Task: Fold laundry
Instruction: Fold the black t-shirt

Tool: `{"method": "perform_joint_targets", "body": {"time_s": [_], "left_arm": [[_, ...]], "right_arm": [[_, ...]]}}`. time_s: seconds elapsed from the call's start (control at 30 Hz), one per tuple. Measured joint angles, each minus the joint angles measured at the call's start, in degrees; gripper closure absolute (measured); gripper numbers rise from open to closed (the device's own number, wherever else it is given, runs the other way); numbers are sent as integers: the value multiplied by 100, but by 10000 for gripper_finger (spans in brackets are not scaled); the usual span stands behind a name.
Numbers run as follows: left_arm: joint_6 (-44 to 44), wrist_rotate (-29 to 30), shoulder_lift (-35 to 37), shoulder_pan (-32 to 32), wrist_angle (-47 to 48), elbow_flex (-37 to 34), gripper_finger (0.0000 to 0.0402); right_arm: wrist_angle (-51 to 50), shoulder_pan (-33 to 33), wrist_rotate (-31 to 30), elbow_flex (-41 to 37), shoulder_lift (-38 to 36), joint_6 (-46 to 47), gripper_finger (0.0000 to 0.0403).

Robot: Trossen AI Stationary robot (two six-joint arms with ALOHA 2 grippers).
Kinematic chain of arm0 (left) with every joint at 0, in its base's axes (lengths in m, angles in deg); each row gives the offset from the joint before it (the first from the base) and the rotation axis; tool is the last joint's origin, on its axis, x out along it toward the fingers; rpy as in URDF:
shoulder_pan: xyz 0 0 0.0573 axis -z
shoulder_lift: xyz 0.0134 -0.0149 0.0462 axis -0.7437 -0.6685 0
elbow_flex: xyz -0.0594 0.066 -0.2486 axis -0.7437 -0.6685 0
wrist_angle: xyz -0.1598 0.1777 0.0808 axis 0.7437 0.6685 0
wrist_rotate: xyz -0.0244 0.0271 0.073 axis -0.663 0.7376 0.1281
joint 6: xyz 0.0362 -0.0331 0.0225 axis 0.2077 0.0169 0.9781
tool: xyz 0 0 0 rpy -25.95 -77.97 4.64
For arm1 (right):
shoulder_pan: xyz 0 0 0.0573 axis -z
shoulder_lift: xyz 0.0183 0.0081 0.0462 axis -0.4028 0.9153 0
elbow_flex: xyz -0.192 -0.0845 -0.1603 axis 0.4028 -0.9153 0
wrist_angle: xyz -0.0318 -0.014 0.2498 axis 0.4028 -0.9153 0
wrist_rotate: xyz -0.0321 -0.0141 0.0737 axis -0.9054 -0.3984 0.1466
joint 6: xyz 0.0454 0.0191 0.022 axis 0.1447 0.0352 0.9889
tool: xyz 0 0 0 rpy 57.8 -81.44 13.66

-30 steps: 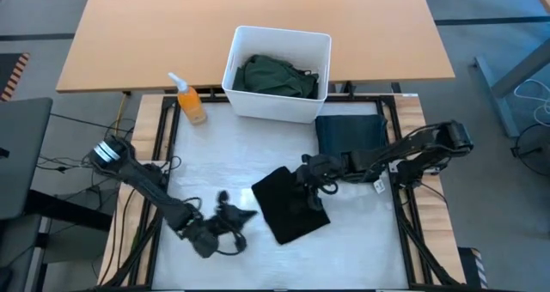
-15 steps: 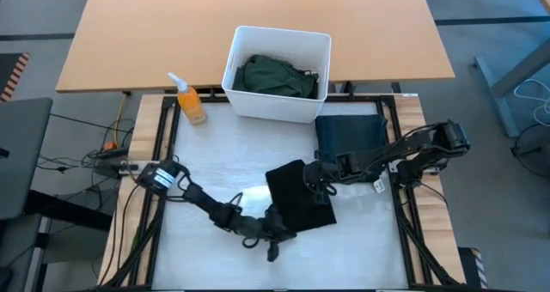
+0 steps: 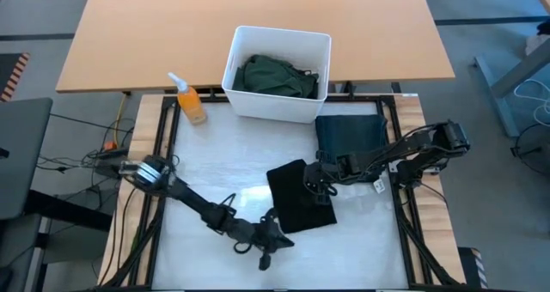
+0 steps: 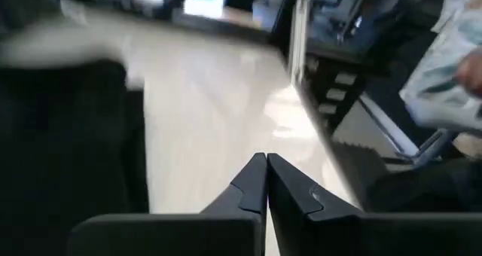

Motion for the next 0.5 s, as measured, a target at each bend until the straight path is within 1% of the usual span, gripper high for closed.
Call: {"method": "perform_joint_targets", "body": {"time_s": [0.07,0.13,0.2,0.23,0.27,0.37,0.5], "left_arm": [[214,434,326,90,522,11,401],[360,1019,446,175,980,18,401],[427,1563,448,236,1067,19,402],[469,1744,420,260,1033,25,401],[523,1831,361,261,1009,54,400],[600,1856,108,246,1168,47,384],[654,1838,16,172,1119,78,340]], "right_arm": [[28,3,-2,0,0,1,344],[79,3,-2,0,0,14,344],[108,3,1,0,0,53,344],[131,3,-1,2,0,72,344],[140,3,1,2,0,80,344],[145,3,1,1,0,98,344],[149,3,1,1,0,140,344]]}}
